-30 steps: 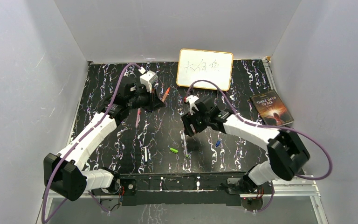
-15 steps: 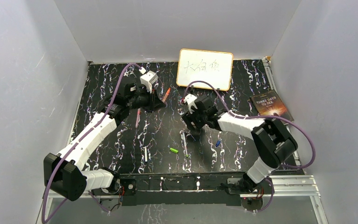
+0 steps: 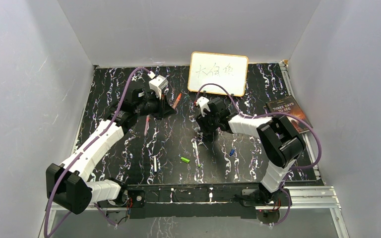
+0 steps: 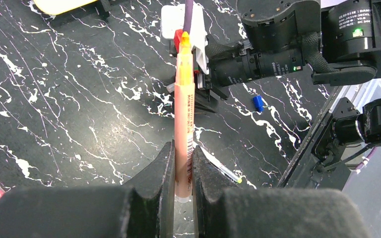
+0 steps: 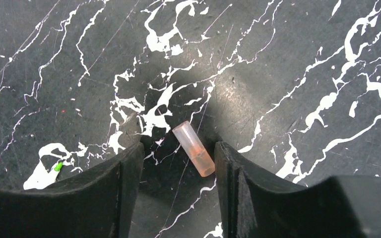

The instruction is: Insert the pens into the pen caps

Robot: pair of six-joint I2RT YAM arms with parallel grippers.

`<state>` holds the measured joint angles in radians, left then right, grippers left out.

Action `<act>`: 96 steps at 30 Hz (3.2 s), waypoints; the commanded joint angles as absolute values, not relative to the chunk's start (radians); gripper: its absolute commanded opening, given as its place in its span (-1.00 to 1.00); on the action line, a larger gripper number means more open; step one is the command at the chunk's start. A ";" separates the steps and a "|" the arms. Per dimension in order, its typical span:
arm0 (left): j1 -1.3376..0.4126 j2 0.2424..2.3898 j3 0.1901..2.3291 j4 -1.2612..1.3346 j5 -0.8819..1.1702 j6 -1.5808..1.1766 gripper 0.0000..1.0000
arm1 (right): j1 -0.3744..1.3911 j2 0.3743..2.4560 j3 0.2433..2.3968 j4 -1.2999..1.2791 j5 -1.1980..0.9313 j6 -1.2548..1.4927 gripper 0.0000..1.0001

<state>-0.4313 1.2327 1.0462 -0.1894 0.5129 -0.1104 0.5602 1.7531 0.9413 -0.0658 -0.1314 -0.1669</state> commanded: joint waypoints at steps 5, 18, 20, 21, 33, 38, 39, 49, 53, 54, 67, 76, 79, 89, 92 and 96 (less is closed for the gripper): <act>-0.433 1.197 1.062 -0.195 0.532 -0.101 -1.00 | 0.554 1.775 0.953 -0.021 -0.131 -0.146 -0.21; -0.433 1.193 1.056 -0.186 0.530 -0.111 -1.00 | 0.570 1.794 1.014 -0.150 -0.036 -0.075 -1.00; -0.433 1.196 1.053 -0.176 0.537 -0.118 -1.00 | 0.570 1.767 1.016 -0.148 -0.043 -0.018 -1.00; -0.433 1.196 1.049 -0.167 0.542 -0.126 -1.00 | 0.569 1.751 1.014 -0.140 -0.045 0.018 -1.00; -0.503 1.141 0.603 0.899 0.517 -0.863 -1.00 | 0.534 1.300 0.794 0.514 -0.227 0.561 -1.00; -0.584 1.150 0.540 1.072 0.403 -0.943 -1.00 | 0.528 1.266 0.797 0.709 -0.306 0.668 -1.00; -0.600 1.158 0.537 1.102 0.393 -0.950 -1.00 | 0.529 1.266 0.803 0.749 -0.320 0.680 -1.00; -0.663 1.191 0.554 1.143 0.358 -0.937 -1.00 | 0.529 1.239 0.818 0.876 -0.384 0.735 -1.00; -0.667 1.188 0.561 1.119 0.356 -0.920 -1.00 | 0.529 1.214 0.831 0.857 -0.393 0.723 -1.00; -0.668 1.190 0.565 1.118 0.360 -0.916 -1.00 | 0.529 1.212 0.834 0.853 -0.397 0.720 -1.00; -0.682 1.208 0.585 1.107 0.403 -0.889 -1.00 | 0.529 1.251 0.883 0.829 -0.430 0.672 -1.00; -0.684 1.183 0.592 1.057 0.403 -0.851 -1.00 | 0.529 1.282 0.907 0.830 -0.438 0.659 -1.00; -0.684 1.162 0.603 1.022 0.397 -0.826 -1.00 | 0.529 1.284 0.904 0.834 -0.445 0.663 -1.00; -0.684 1.139 0.617 0.976 0.394 -0.795 -1.00 | 0.529 1.259 0.868 0.822 -0.449 0.658 -1.00; -0.684 1.143 0.616 0.977 0.393 -0.796 -1.00 | 0.529 1.255 0.867 0.823 -0.453 0.661 -1.00; -0.684 1.143 0.612 0.976 0.387 -0.797 -1.00 | 0.529 1.248 0.867 0.821 -0.458 0.663 -1.00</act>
